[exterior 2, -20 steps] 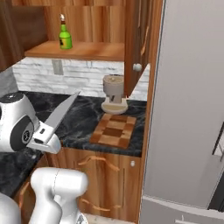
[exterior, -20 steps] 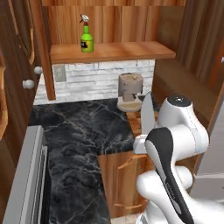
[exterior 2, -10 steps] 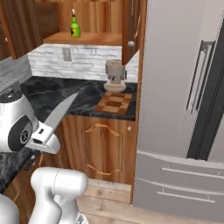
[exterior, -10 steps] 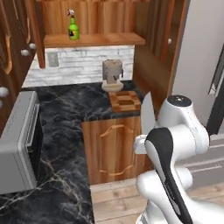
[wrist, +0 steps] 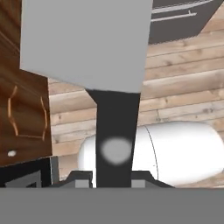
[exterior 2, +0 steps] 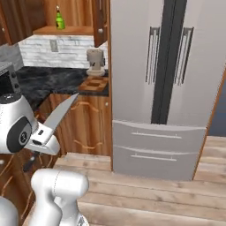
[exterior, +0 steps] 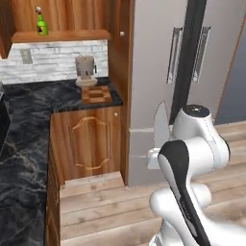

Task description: Move the cutting board and knife to the sink. Then move spray from the cabinet to the counter.

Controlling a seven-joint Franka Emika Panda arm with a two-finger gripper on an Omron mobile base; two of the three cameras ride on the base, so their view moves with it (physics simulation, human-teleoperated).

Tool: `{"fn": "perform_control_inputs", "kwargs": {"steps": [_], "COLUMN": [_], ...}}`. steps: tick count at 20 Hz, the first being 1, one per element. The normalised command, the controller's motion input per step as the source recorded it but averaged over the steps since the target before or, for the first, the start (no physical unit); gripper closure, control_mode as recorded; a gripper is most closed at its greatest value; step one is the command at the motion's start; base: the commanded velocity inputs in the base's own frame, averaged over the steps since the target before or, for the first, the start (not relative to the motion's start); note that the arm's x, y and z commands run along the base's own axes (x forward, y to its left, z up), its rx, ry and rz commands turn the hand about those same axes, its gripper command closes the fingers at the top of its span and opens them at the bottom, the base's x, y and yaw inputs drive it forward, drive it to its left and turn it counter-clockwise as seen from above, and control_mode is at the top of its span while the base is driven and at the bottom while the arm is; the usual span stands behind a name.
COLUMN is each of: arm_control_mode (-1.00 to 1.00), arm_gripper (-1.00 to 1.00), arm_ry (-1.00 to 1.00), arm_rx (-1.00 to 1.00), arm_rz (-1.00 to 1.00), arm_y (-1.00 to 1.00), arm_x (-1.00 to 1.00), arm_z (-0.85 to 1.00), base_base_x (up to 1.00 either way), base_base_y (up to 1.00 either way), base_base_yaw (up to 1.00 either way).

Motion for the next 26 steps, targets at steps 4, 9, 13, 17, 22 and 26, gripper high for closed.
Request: {"fn": "perform_control_inputs", "kwargs": {"steps": [4, 9, 13, 17, 22, 26], "arm_control_mode": [1.0, 1.0, 1.0, 1.0, 1.0, 1.0], "arm_gripper": [1.0, 1.0, 1.0, 1.0, 1.0, 1.0], "arm_ry": [0.0, 0.0, 0.0, 0.0, 0.0, 0.0], "arm_rx": [0.0, 0.0, 0.0, 0.0, 0.0, 0.0], "arm_rz": [0.0, 0.0, 0.0, 0.0, 0.0, 0.0], "arm_y": [0.0, 0.0, 0.0, 0.0, 0.0, 0.0], "arm_x": [0.0, 0.0, 0.0, 0.0, 0.0, 0.0], "arm_z": [0.0, 0.0, 0.0, 0.0, 0.0, 0.0], "base_base_x": [-0.34, 0.0, 0.0, 0.0, 0.0, 0.0], "base_base_y": [-0.85, -0.42, -0.27, -0.19, -0.08, -0.28], "base_base_yaw": [-0.41, -0.83, -0.9, -0.93, -0.97, -0.89]}}
